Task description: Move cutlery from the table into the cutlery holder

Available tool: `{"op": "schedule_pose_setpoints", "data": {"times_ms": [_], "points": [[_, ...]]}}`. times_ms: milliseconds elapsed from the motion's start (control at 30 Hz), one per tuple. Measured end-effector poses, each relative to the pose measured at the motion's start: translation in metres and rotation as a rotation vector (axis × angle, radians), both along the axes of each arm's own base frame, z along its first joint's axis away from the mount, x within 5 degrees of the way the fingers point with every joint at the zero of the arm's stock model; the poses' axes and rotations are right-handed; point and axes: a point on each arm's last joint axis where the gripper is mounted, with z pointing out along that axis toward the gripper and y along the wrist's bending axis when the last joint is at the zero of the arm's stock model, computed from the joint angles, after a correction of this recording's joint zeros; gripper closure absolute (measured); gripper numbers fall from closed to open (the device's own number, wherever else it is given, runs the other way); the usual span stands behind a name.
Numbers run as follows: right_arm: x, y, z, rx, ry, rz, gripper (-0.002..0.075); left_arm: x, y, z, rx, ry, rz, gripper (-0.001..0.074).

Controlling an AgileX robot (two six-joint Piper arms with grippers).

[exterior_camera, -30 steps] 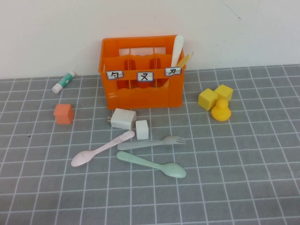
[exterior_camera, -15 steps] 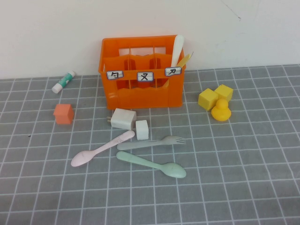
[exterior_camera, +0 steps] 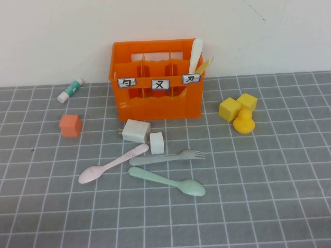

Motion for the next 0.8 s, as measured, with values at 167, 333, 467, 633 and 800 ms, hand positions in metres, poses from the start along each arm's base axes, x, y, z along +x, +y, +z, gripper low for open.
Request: {"op": "schedule_pose_setpoints", "data": {"times_ms": [167, 333, 467, 633, 800], "points": [[0.0, 0.0, 0.0, 0.0, 0.0, 0.0, 0.0729, 0.0002, 0.0055, 0.01, -0.457, -0.09, 0.061, 0.0736], [0.0, 0.0, 0.0, 0.0, 0.0, 0.0, 0.0729, 0.0001, 0.0089, 0.0119, -0.612, -0.114, 0.09, 0.0736], [0.0, 0.0, 0.0, 0.0, 0.0, 0.0, 0.0729, 0.0001, 0.0089, 0.0119, -0.629, -0.114, 0.09, 0.0736], [0.0, 0.0, 0.0, 0.0, 0.0, 0.0, 0.0729, 0.0002, 0.0052, 0.0106, -0.692, -0.084, 0.055, 0.0736], [0.0, 0.0, 0.0, 0.0, 0.0, 0.0, 0.0729, 0.0002, 0.0035, 0.0101, -0.663, -0.074, 0.039, 0.0736]]}}
